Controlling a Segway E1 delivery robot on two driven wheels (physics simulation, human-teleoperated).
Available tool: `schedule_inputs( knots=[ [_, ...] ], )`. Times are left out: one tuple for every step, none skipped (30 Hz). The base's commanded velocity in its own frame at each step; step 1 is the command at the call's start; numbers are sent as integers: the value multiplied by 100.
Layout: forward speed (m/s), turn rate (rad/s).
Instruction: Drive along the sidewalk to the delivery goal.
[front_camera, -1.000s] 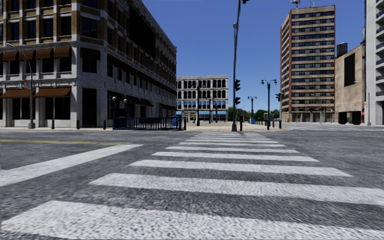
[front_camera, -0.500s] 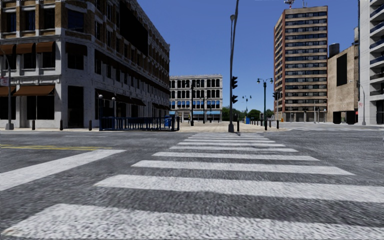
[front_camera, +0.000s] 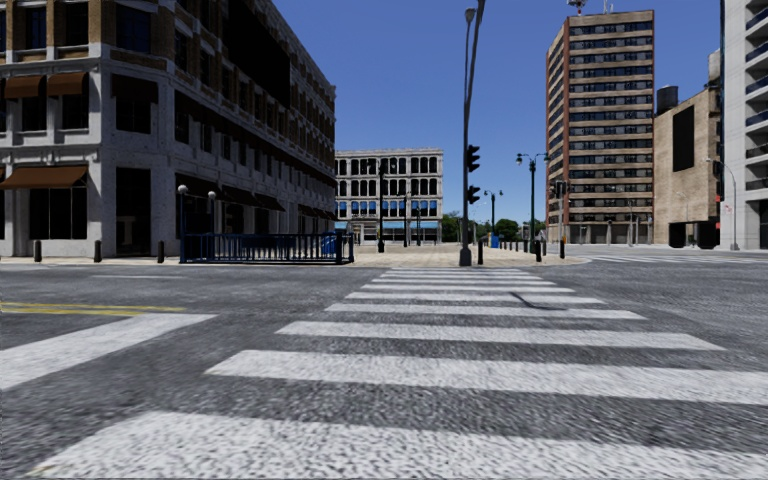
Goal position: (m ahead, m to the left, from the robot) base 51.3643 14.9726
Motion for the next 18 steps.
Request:
schedule_inputs(
  knots=[
    [200,-38],
    [200,-43],
    [200,-43],
    [200,-45],
    [200,-45],
    [200,-45],
    [200,-45],
    [200,-45],
    [200,-45],
    [200,-45],
    [200,-45],
    [200,-45],
    [200,-44],
    [200,-44],
    [200,-43],
    [200,-37],
    [200,-10],
    [200,-10]
  ],
)
